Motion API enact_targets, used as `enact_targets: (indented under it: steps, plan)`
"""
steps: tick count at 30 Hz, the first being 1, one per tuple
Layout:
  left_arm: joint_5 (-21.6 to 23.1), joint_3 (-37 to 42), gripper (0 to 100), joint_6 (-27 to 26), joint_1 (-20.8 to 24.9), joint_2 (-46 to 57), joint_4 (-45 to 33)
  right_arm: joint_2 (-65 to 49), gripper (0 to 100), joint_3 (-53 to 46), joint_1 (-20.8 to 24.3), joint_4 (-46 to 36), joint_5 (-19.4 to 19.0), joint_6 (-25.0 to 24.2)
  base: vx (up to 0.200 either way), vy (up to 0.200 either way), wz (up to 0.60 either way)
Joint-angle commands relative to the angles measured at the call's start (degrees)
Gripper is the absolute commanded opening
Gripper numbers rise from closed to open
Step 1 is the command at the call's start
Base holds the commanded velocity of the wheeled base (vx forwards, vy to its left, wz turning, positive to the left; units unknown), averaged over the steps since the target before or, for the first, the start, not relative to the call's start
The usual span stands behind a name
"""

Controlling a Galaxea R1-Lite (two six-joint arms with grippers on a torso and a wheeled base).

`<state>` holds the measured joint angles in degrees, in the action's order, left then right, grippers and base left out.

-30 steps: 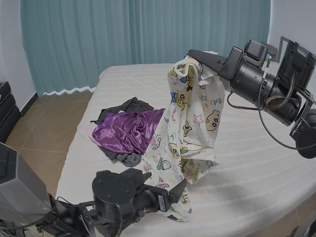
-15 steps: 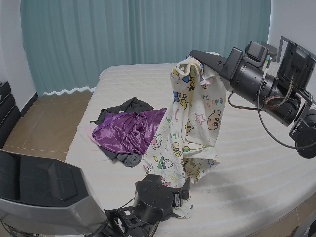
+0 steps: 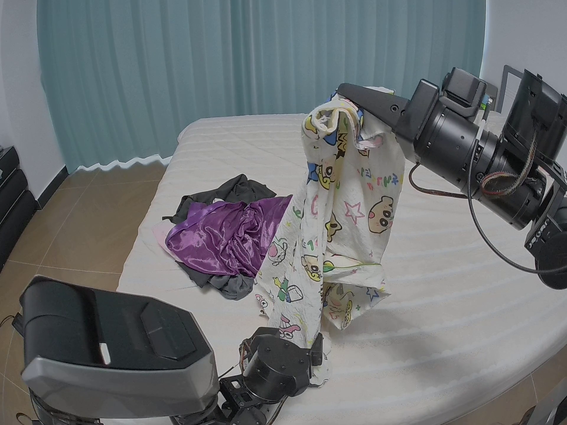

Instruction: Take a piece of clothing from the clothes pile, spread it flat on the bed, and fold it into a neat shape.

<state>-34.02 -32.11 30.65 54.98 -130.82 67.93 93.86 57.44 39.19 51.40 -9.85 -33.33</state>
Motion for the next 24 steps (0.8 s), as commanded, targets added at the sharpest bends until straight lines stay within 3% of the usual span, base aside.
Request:
enact_targets:
  steps: [1,9,10,18,24]
  plan:
    - [0.1,0.65,100,0.91,-0.75,-1.81,0.01,0.1,0,0.04,0.01,0.02,0.09,0.02,0.0,0.0,0.0]
    - [0.1,3.99,100,4.07,-0.58,-1.46,0.54,0.71,0,0.04,-1.14,0.02,0.09,0.02,0.0,0.0,0.0]
    - [0.1,4.51,0,4.07,-0.66,-1.46,1.07,0.71,0,-0.05,-1.31,0.02,0.09,0.02,0.0,0.0,0.0]
    - [0.54,12.77,0,4.07,-0.58,0.83,8.1,0.71,0,-1.46,-3.95,-0.42,0.18,-0.07,0.0,0.0,0.0]
    - [3.09,20.95,0,3.72,-3.92,7.68,13.46,0.63,0,-6.64,-8.52,-0.59,0.18,-0.07,0.0,0.0,0.0]
